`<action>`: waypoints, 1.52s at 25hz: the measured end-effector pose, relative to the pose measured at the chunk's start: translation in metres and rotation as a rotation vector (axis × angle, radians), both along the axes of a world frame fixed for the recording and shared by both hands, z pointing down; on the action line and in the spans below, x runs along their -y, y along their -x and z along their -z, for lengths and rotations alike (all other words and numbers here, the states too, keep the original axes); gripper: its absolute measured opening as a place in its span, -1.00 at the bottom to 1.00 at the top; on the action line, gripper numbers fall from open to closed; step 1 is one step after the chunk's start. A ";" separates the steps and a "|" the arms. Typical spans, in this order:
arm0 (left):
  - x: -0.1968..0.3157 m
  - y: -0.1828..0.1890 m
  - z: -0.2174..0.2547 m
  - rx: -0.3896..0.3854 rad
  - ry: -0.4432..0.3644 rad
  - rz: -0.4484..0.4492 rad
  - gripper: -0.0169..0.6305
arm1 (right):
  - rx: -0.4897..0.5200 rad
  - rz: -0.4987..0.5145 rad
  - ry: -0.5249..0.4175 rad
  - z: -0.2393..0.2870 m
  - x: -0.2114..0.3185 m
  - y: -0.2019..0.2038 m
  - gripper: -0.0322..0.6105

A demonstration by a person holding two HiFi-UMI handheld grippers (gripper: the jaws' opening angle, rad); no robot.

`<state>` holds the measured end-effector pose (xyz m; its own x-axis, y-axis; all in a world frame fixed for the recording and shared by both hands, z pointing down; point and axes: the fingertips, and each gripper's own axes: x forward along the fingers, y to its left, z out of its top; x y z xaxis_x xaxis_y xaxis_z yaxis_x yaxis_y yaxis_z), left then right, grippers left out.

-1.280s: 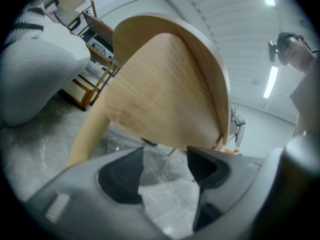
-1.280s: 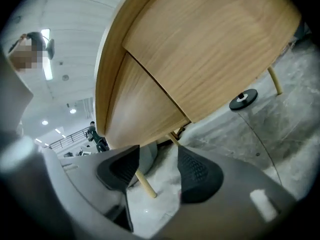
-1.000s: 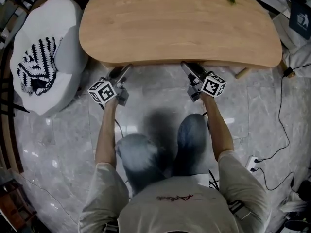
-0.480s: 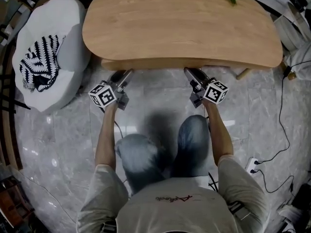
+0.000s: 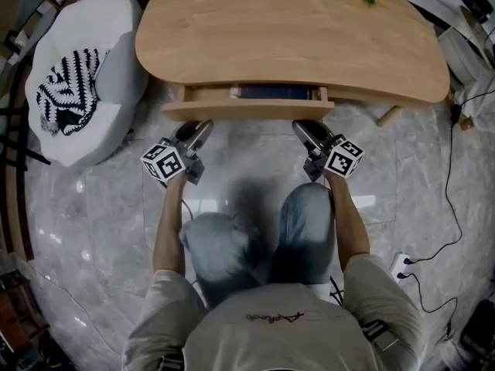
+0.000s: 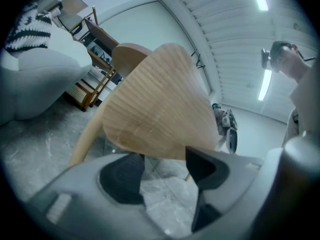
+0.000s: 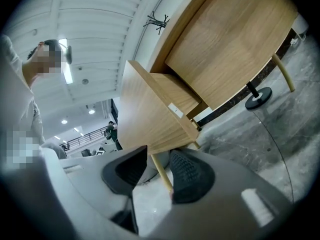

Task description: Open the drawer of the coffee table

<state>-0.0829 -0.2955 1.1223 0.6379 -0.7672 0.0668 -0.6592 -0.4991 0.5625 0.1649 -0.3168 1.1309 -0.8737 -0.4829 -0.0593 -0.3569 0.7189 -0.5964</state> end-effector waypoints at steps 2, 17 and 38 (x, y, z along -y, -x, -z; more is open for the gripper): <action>-0.011 -0.005 -0.001 0.011 0.005 -0.001 -0.18 | -0.008 0.019 -0.008 0.000 -0.010 -0.003 -0.43; -0.072 -0.016 0.001 -0.001 0.016 0.021 -0.16 | -0.018 0.091 -0.010 0.002 -0.070 -0.013 -0.37; -0.096 -0.012 -0.037 0.248 0.051 0.064 -0.48 | -0.300 0.018 -0.033 -0.047 -0.078 -0.041 -0.71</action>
<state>-0.0710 -0.1999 1.1590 0.5475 -0.7972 0.2545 -0.8094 -0.4272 0.4029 0.2055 -0.2388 1.1775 -0.8629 -0.4696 0.1869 -0.5007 0.7439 -0.4426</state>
